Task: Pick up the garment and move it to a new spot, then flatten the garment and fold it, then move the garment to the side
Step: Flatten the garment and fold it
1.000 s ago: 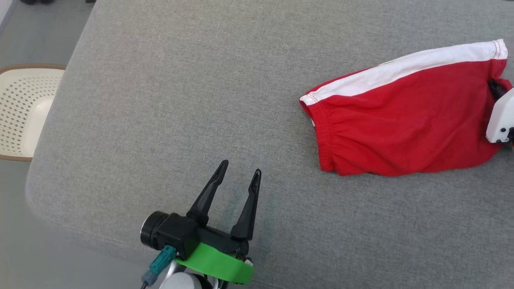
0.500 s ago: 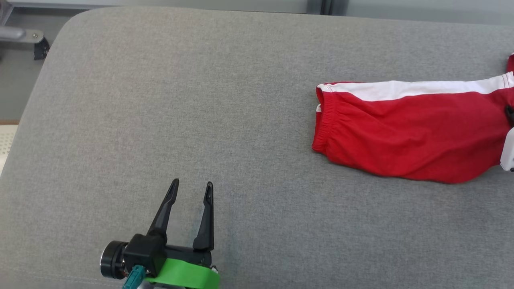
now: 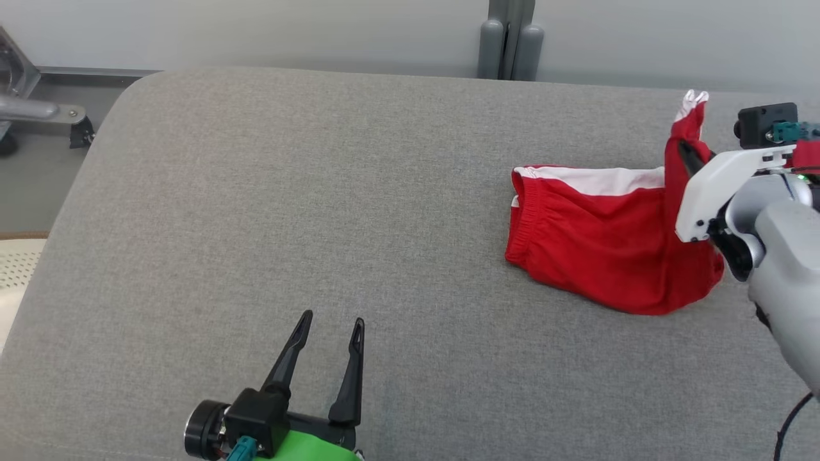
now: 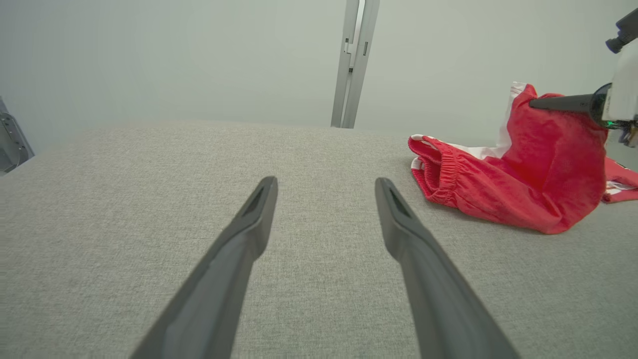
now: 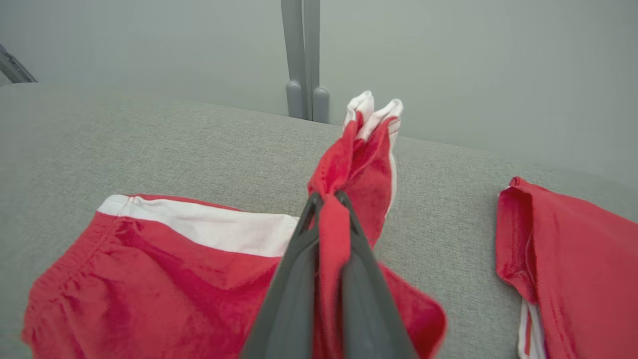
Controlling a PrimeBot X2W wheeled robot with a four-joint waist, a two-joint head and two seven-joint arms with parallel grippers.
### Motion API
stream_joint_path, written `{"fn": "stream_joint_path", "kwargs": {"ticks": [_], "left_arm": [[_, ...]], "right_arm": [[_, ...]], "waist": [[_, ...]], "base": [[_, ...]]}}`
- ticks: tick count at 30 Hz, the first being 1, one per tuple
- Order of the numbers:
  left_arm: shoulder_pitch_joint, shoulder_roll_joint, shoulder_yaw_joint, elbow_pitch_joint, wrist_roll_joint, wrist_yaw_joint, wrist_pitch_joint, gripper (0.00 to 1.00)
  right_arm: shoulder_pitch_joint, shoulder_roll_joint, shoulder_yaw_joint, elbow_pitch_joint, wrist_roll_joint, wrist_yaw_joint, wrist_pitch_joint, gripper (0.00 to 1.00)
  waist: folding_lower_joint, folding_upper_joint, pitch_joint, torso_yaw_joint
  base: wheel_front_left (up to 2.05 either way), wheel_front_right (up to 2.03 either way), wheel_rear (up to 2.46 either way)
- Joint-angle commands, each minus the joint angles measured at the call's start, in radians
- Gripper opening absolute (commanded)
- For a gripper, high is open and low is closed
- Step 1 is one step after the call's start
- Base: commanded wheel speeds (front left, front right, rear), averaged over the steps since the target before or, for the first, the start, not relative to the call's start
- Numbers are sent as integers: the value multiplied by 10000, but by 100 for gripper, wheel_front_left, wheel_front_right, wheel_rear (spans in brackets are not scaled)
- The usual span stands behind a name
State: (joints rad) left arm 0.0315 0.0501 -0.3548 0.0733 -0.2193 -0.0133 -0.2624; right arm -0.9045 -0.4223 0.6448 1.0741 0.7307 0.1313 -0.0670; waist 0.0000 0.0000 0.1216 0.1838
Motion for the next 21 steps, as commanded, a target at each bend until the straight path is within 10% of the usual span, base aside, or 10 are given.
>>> {"fn": "stream_joint_path", "kwargs": {"ticks": [1,17,19,21], "left_arm": [[188,16,-12,56,-62,17,-30,100],[237,16,-431,511,-379,162,-32,100],[211,16,-448,492,-435,199,-30,100],[180,16,-444,456,-470,224,-30,100]], "right_arm": [[-80,227,-50,136,-141,-11,-119,0],[199,3327,-551,1673,-870,-8,-875,0],[120,3422,-596,1753,-968,-7,-1012,100],[29,3456,-683,1803,-987,-7,-1184,100]], "waist": [[0,0,-215,251],[0,0,-477,981],[0,0,-474,1008],[0,0,-464,1003]], "base": [[0,0,0],[0,0,0],[0,0,0],[0,0,0]]}}
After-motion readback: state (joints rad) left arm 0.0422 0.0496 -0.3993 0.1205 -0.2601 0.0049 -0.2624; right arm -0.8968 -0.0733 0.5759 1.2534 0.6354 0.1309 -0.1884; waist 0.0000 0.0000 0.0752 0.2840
